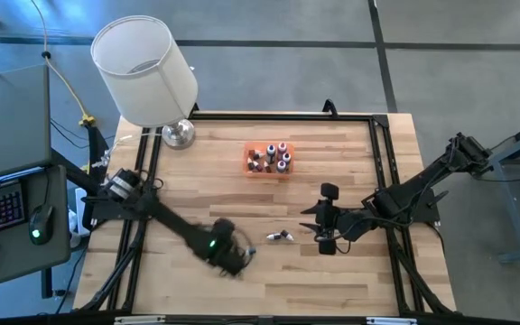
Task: Pick & Place food coloring
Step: Put the small green food coloring bottle into the bin
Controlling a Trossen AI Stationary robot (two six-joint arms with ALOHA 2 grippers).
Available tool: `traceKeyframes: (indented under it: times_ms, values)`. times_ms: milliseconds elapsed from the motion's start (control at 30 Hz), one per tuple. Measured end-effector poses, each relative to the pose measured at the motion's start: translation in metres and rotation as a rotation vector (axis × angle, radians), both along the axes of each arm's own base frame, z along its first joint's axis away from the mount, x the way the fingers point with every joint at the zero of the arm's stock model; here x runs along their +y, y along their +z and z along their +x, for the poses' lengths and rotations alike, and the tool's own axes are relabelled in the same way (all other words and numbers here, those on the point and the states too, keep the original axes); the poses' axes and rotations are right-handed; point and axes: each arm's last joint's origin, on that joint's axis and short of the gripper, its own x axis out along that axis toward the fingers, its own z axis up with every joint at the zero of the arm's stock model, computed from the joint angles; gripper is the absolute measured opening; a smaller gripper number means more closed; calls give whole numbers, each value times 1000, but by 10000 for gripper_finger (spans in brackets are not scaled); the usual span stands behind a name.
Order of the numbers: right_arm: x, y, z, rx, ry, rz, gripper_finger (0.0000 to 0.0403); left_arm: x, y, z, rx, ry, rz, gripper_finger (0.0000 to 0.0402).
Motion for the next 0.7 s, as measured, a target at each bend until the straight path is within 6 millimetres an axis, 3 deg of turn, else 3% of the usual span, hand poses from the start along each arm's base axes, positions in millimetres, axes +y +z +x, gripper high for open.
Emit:
traceKeyframes:
  times_ms: [333, 533, 700]
  values:
    - [-1, 0, 0, -2, 8, -54, 134, 117, 50, 73, -48, -159, 215, 69]
    - [0, 1, -1, 8, 51, -96, 134, 185, 83, 94, -71, -174, 342, 69]
    - [-1, 1, 0, 13, 60, -122, 134, 232, 80, 105, -168, -168, 315, 69]
